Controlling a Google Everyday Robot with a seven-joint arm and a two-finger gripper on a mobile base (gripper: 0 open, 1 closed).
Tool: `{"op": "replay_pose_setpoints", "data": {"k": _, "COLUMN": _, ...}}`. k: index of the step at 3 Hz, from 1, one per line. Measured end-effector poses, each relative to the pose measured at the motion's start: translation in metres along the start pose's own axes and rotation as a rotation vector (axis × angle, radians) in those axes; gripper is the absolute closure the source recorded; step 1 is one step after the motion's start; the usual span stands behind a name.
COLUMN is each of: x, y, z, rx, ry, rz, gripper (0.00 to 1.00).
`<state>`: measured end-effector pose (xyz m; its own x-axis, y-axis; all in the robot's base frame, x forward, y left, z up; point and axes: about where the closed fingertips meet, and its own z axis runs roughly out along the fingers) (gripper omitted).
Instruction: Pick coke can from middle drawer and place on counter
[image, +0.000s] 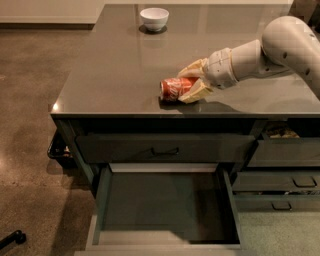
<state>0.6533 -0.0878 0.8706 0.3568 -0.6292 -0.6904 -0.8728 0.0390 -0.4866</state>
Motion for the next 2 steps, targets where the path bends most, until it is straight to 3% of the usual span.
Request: {"op": "replay_pose_setpoints", "data": {"k": 2, "x": 0.0000, "y": 0.0000, "z": 0.0001, "rx": 0.000, "ry": 0.000, "rz": 0.000, "gripper": 0.38}}
